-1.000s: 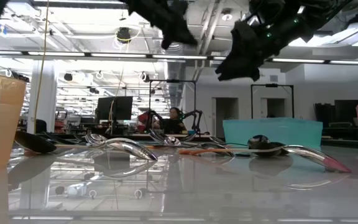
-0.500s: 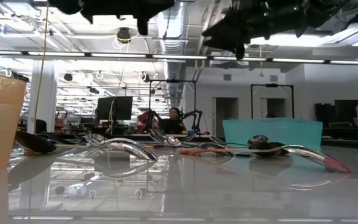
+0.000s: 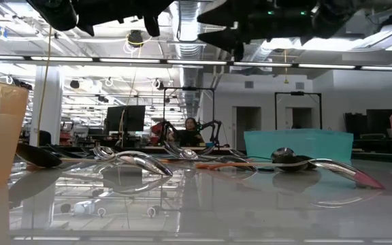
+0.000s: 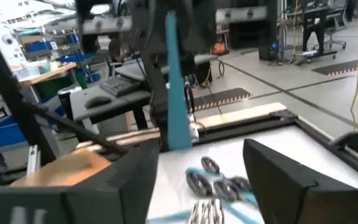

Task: Sort silverware by color (type)
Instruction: Put the blue spoon into the blue bin

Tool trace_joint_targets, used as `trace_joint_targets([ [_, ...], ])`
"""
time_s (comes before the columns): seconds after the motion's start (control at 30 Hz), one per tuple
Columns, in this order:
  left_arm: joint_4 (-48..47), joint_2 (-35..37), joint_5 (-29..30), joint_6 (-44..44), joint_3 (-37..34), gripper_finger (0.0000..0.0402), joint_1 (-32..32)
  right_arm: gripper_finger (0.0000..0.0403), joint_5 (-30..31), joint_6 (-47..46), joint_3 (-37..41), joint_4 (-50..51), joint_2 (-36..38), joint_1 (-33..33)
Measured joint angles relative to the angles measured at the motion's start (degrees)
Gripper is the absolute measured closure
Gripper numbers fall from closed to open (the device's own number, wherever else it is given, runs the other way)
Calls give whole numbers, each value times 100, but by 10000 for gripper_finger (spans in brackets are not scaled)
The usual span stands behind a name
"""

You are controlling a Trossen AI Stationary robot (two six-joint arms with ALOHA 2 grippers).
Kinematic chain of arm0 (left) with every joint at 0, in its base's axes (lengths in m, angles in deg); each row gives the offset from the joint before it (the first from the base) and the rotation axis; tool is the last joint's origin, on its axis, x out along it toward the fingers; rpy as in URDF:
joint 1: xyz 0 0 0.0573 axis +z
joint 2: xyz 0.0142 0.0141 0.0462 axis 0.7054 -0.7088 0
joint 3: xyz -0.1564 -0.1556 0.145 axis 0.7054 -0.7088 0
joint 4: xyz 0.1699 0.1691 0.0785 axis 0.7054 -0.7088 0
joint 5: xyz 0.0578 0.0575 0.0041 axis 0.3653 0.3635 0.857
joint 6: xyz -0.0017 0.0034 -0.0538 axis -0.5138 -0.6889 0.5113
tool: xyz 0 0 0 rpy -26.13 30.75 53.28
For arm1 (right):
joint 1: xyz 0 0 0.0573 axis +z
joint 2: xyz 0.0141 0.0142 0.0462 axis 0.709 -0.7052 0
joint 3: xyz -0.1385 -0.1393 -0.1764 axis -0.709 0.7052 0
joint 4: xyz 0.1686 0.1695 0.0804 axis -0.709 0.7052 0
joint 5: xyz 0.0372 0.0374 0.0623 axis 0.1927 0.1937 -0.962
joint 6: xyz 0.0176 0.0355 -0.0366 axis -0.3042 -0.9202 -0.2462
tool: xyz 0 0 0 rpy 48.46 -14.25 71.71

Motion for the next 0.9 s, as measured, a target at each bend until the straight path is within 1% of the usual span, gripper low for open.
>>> trace_joint_targets([
  [0.13, -60, 0, 18, -131, 0, 401, -47, 126, -20, 103, -408, 16, -276, 0],
  [0.27, -204, -2, 272, -122, 0, 401, -42, 124, -139, 267, -747, 112, -460, 19],
  [0.6, -258, -2, 308, -100, 0, 401, -44, 125, -155, 297, -1318, 340, -926, 13],
  [0.7, -260, -2, 306, -95, 0, 401, -44, 135, -145, 329, -1400, 402, -934, 13],
  [0.77, -263, -2, 303, -93, 0, 401, -44, 148, -117, 434, -1408, 401, -930, 13],
  [0.9, -300, -2, 295, -80, 0, 401, -44, 195, -62, 439, -1405, 519, -866, -2],
])
